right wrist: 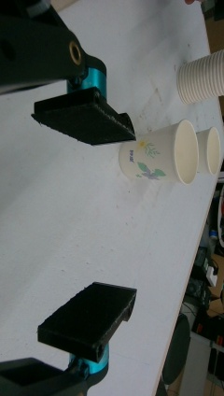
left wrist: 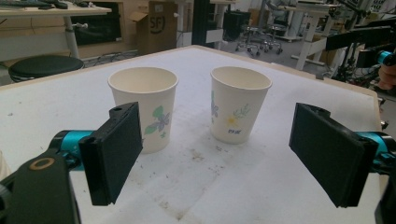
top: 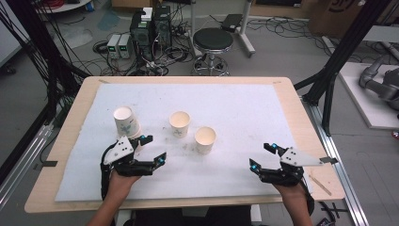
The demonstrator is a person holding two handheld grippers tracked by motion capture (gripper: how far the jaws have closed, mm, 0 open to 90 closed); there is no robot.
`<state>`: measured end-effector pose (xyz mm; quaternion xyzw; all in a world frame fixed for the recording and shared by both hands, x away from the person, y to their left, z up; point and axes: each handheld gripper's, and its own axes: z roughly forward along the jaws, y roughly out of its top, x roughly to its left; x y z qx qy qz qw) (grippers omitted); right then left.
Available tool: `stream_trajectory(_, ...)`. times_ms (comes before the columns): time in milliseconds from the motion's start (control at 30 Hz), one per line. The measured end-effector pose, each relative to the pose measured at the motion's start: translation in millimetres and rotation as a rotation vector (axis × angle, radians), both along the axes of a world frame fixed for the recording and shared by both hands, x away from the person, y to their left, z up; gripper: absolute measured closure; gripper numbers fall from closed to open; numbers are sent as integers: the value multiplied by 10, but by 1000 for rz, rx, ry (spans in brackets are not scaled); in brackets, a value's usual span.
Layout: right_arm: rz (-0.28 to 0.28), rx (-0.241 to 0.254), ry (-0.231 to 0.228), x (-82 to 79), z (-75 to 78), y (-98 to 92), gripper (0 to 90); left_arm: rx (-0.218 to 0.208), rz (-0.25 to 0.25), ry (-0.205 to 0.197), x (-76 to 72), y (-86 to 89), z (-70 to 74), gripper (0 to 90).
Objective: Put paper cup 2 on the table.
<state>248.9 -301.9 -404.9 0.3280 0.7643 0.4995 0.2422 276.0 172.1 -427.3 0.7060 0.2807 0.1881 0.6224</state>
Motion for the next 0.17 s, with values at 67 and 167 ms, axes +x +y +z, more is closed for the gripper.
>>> stream_trajectory(67,1,0,1,-3,0,-3,218,4,0,0,-1,-3,0,172)
stream_trajectory(167,-2,0,-1,1,-3,-8,218,4,-1,-1,-4,-5,0,172)
